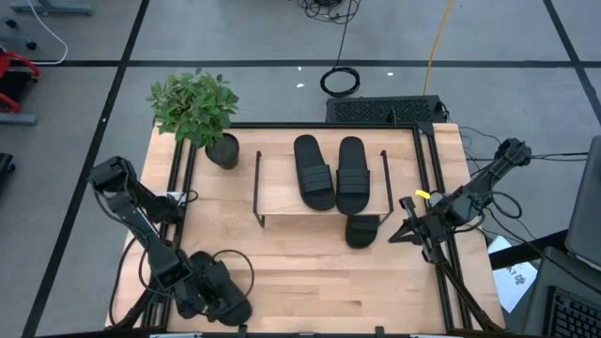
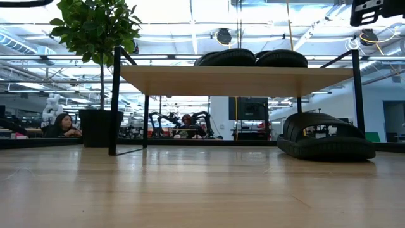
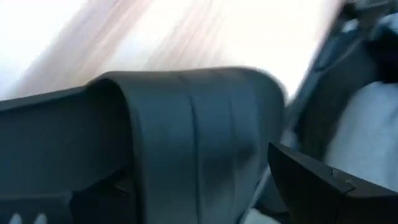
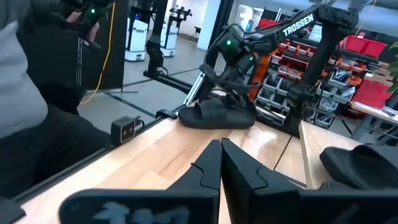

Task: Pick and place slides into the shelf
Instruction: Put the black slide under the shelf

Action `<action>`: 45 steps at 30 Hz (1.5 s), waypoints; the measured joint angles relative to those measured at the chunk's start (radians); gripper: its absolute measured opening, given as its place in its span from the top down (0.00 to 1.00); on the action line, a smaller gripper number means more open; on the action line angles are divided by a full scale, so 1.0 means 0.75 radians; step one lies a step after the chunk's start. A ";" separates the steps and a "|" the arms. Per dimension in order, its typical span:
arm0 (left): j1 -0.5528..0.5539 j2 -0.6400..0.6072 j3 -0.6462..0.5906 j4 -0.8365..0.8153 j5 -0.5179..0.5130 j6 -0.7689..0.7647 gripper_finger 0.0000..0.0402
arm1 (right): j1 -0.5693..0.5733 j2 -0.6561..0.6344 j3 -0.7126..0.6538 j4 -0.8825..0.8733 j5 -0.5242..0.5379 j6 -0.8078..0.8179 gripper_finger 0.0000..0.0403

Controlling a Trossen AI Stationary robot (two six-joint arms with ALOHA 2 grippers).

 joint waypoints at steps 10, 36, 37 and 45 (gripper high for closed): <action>0.035 -0.001 -0.158 0.301 -0.063 0.107 0.45 | 0.000 0.000 -0.014 0.009 0.001 0.002 1.00; 0.566 0.061 0.252 0.439 0.501 1.341 0.99 | 0.000 0.000 -0.015 0.005 0.001 0.014 1.00; 0.583 0.088 0.255 0.460 0.540 1.347 0.99 | 0.000 0.000 -0.015 0.005 0.001 0.015 1.00; 0.622 0.417 0.370 0.637 0.869 1.320 0.99 | 0.000 0.001 -0.015 -0.002 0.001 0.011 1.00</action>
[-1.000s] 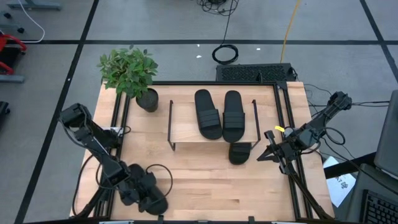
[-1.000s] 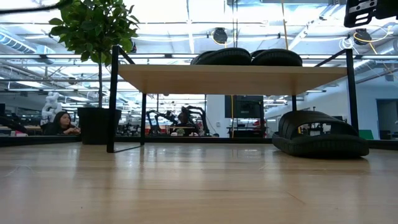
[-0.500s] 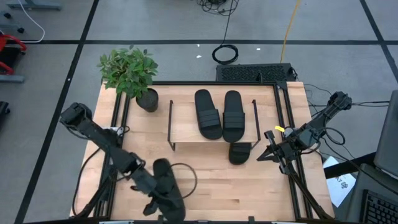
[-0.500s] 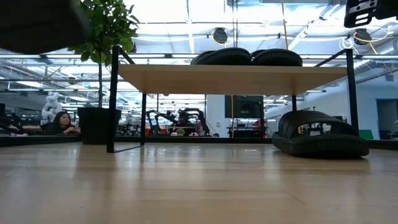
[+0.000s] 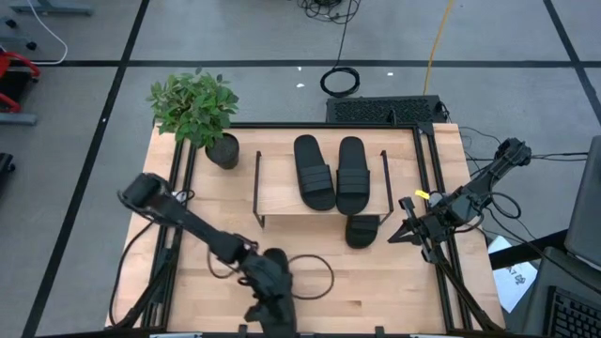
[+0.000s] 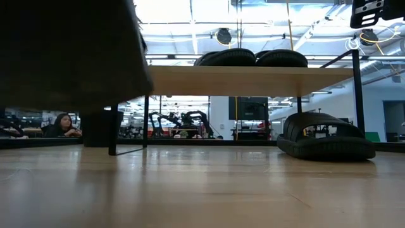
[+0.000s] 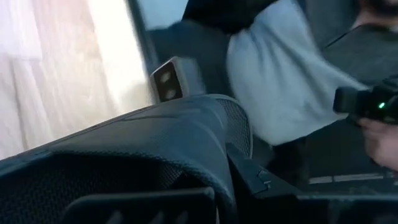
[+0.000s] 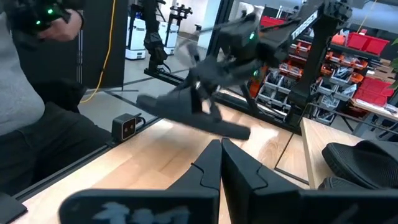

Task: Pick and place slides into the shelf
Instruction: Put the black slide under the shelf

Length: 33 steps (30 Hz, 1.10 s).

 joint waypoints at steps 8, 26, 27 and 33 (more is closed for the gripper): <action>0.057 0.213 0.239 -0.308 0.075 0.188 0.98 | 0.000 -0.001 0.000 0.001 0.000 -0.006 1.00; 0.148 0.229 0.360 -0.635 -0.045 0.449 0.98 | 0.000 0.001 0.000 0.001 -0.001 0.004 1.00; 0.151 0.229 0.360 -0.642 -0.053 0.451 0.98 | 0.000 0.001 0.000 0.001 0.000 0.005 1.00; 0.181 0.228 0.360 -0.699 -0.105 0.392 0.97 | 0.000 0.002 -0.001 0.001 0.000 0.005 1.00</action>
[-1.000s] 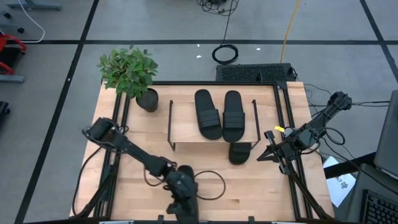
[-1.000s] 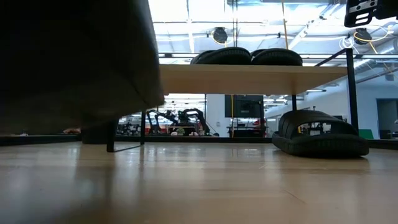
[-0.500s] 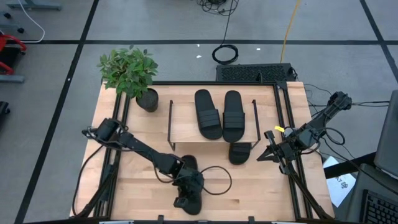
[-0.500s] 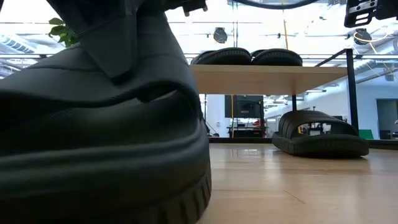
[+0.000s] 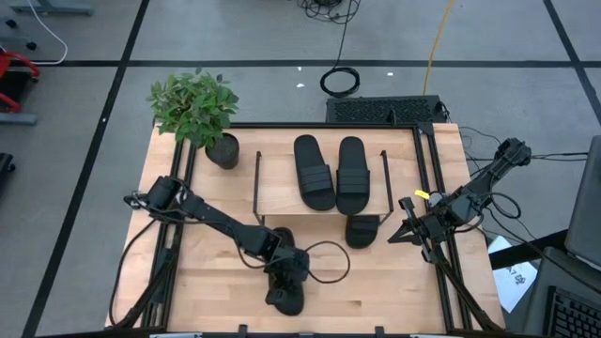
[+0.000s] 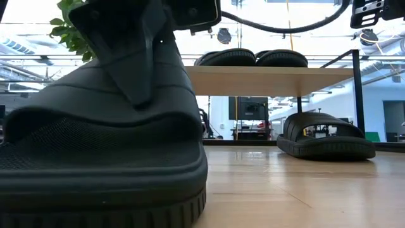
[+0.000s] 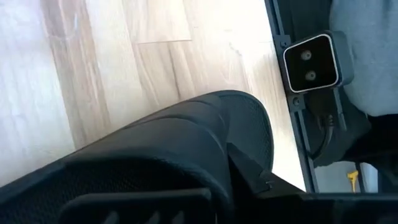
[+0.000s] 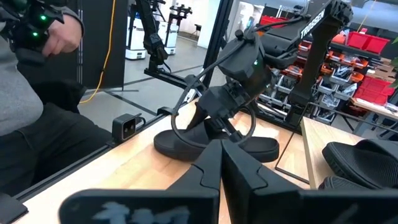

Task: Pick and place slides into the shelf
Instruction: Put the black slide under the shelf

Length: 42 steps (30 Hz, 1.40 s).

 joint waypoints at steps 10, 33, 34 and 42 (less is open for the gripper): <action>-0.004 -0.005 0.015 0.008 -0.045 0.056 0.65 | 0.000 0.000 0.000 0.000 0.000 0.001 1.00; -0.018 -0.144 0.022 -0.112 -0.280 0.312 0.31 | 0.000 0.050 0.000 0.002 0.000 0.011 1.00; -0.021 -0.170 0.023 -0.107 -0.316 0.325 0.31 | 0.000 0.050 0.000 0.002 0.000 0.011 1.00; -0.221 -0.322 0.025 -0.121 -0.668 0.215 0.32 | 0.000 0.056 0.000 0.003 0.000 0.011 1.00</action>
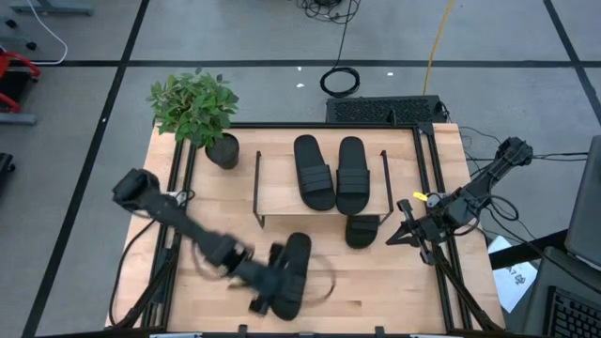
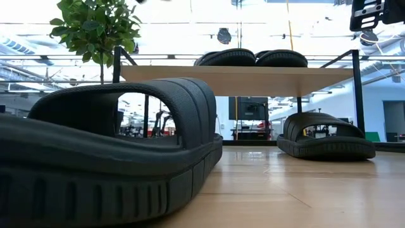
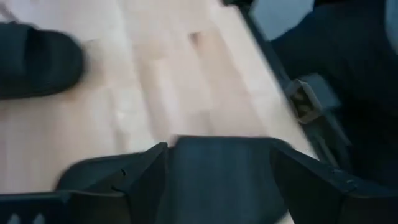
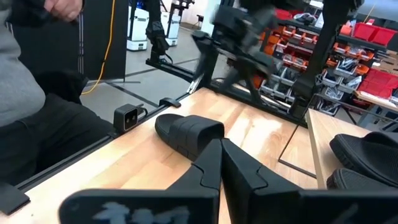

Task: Pick and place slides into the shelf
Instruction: Put the black slide under the shelf

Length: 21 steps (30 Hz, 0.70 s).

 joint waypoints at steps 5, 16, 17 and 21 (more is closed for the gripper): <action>-0.257 0.019 -0.002 0.011 -0.409 -0.090 0.37 | 0.000 0.005 0.000 -0.002 0.000 -0.001 1.00; -0.387 0.237 -0.003 0.193 -0.694 -0.149 0.44 | 0.000 0.005 0.000 0.009 0.000 0.016 1.00; -0.382 0.253 -0.003 0.194 -0.688 -0.173 0.43 | 0.000 0.005 0.000 0.009 0.000 0.026 1.00; -0.372 0.293 -0.002 0.134 -0.705 -0.208 0.37 | 0.000 0.005 0.000 0.009 0.000 0.035 1.00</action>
